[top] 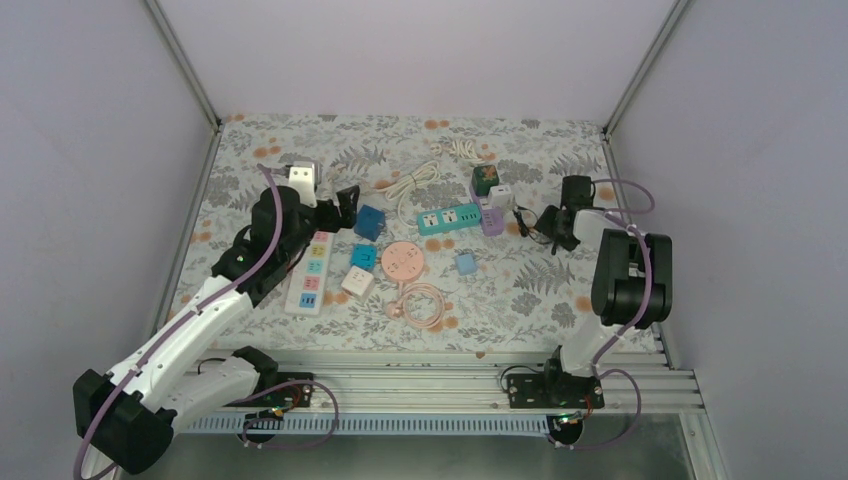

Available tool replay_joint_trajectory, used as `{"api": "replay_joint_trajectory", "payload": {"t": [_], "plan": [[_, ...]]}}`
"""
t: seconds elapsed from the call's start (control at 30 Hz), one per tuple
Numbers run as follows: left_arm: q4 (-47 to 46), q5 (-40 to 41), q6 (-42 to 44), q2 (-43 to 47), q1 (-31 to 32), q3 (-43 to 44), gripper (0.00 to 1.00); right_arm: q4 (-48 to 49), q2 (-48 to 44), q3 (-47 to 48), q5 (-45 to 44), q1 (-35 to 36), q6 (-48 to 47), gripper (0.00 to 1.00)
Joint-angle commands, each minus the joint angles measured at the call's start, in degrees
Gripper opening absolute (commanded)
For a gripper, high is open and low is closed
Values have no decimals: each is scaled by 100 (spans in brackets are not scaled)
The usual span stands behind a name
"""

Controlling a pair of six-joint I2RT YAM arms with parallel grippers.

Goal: Insert the plug

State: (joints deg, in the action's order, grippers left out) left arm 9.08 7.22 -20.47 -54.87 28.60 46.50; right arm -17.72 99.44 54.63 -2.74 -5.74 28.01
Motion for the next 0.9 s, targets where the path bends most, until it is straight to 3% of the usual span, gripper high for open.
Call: {"api": "replay_joint_trajectory", "payload": {"t": [0.0, 0.33, 0.57, 0.87], "plan": [[-65, -248, -124, -40, -27, 50, 100, 68, -675, 145, 43, 5, -121, 52], [-109, -811, -250, -314, -31, 445, 100, -700, -2166, 1519, 127, 515, -570, 56], [-99, -1490, -356, -503, -39, 896, 100, -570, -2643, 1771, 1753, 1019, -1404, 56], [172, -3163, -727, -1076, -119, 1815, 100, 186, -2913, 1340, 3461, 2103, -1829, 56]]}}
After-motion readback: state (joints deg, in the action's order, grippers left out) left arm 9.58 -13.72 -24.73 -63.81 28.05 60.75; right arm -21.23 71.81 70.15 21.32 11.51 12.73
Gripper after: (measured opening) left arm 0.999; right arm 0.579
